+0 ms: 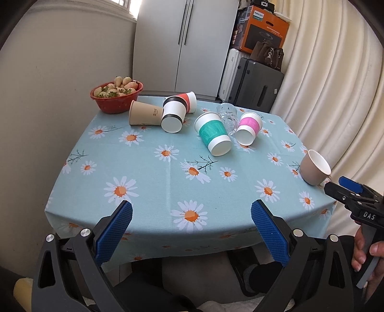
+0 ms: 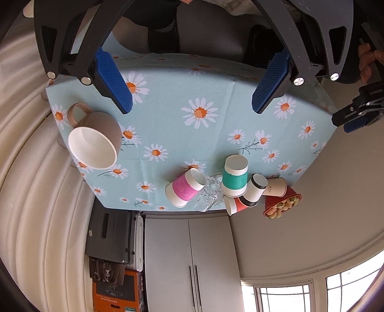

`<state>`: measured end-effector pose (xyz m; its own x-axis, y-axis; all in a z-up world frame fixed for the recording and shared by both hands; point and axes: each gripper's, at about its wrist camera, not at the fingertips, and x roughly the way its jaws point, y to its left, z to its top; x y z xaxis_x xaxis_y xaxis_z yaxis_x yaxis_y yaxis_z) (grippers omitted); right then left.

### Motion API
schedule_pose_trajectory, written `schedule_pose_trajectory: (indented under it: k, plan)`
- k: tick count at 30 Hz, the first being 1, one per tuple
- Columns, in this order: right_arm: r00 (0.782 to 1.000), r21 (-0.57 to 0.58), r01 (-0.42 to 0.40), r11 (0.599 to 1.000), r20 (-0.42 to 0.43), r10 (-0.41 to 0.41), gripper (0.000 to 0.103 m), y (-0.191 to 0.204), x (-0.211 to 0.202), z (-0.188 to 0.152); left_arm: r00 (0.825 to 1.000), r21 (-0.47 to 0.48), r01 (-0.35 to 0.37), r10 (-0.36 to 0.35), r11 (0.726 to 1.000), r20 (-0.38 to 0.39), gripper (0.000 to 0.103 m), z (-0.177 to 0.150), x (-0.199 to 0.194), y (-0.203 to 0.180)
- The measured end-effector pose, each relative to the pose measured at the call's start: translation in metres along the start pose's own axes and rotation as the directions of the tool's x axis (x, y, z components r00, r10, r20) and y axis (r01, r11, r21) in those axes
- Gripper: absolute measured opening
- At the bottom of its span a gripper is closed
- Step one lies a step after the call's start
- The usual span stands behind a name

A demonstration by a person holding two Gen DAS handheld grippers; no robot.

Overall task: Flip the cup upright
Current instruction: 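Move the right tool to the teal-banded cup and close around it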

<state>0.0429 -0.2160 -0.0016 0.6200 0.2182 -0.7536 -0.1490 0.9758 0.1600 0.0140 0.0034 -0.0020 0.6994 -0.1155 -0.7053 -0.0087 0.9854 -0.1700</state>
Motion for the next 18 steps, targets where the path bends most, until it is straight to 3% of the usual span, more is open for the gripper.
schedule_pose_trajectory:
  k: [6, 10, 13, 18]
  plan:
    - [0.997, 0.009, -0.064, 0.998, -0.039, 0.064, 0.099, 0.003, 0.029, 0.034, 0.998, -0.036, 0.06, -0.061, 0.998, -0.008, 0.097, 0.022, 0.007, 0.013]
    - [0.982, 0.015, -0.159, 0.987, -0.102, 0.16, 0.099, 0.018, 0.064, 0.068, 0.993, -0.069, 0.118, -0.119, 0.991, -0.012, 0.097, 0.044, 0.015, 0.025]
    - [0.956, 0.017, -0.231, 0.973, -0.183, 0.23, 0.093, 0.034, 0.1, 0.093, 0.988, -0.096, 0.15, -0.154, 0.984, -0.028, 0.097, 0.057, 0.027, 0.035]
    - [0.91, 0.032, -0.279, 0.96, -0.311, 0.275, 0.087, 0.051, 0.172, 0.127, 0.972, -0.158, 0.213, -0.225, 0.964, -0.067, 0.097, 0.073, 0.056, 0.055]
